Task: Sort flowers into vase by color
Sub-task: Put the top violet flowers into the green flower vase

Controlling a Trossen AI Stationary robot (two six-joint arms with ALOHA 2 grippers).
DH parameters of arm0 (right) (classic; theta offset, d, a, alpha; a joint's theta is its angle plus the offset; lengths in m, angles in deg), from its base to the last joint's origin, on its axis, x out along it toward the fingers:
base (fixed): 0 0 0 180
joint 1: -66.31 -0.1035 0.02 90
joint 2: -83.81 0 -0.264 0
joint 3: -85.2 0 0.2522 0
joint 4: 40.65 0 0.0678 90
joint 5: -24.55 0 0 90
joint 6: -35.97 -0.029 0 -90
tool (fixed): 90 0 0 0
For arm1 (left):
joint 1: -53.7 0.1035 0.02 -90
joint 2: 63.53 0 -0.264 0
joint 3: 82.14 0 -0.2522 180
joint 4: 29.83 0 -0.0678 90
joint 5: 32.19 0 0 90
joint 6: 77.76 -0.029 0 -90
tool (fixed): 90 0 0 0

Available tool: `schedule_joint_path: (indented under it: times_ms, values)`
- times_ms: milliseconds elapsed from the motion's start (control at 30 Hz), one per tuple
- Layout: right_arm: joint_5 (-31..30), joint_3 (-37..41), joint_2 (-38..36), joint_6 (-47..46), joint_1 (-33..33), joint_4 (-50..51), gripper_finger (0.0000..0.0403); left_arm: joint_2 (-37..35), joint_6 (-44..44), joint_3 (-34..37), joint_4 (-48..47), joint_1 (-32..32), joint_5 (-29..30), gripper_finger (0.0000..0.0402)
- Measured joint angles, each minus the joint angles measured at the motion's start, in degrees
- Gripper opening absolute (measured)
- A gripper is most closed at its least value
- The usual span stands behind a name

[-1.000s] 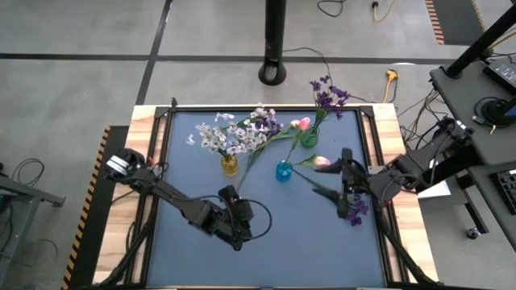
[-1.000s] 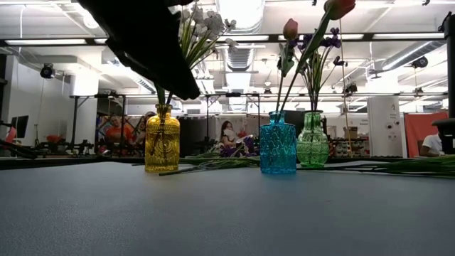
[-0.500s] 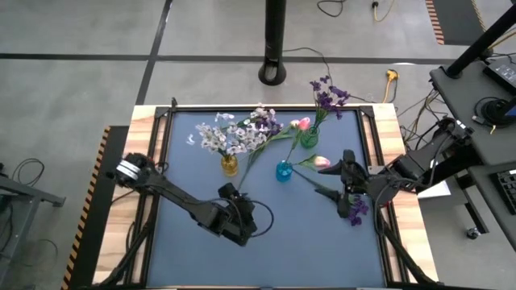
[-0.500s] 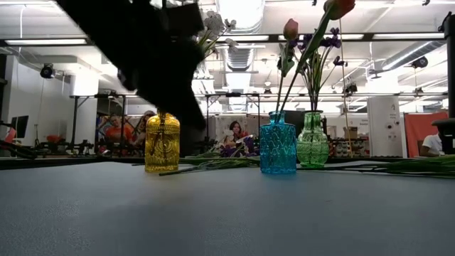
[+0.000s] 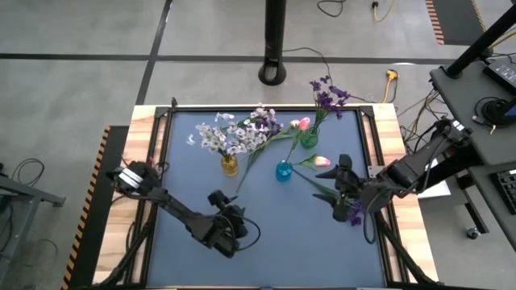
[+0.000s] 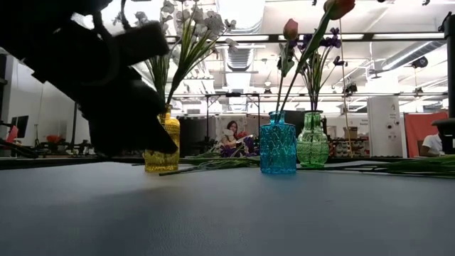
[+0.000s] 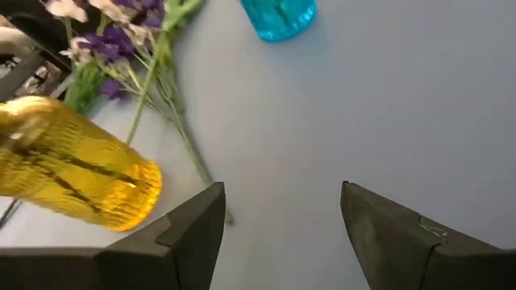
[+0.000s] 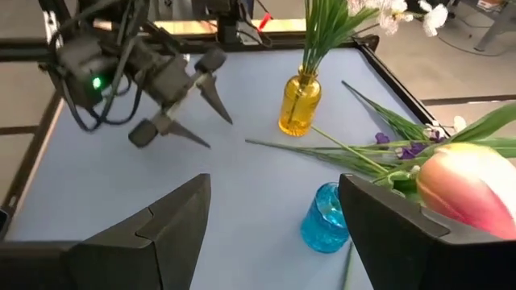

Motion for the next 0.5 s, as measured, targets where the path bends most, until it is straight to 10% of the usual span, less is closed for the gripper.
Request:
schedule_joint_path:
  times_ms: [500]
  values:
    - [-0.2, 0.0, 0.6, -0.1, 0.0, 0.2, 0.0261, -3.0, -2.9, 17.6, 25.4, 7.4, -2.2, 0.0186]
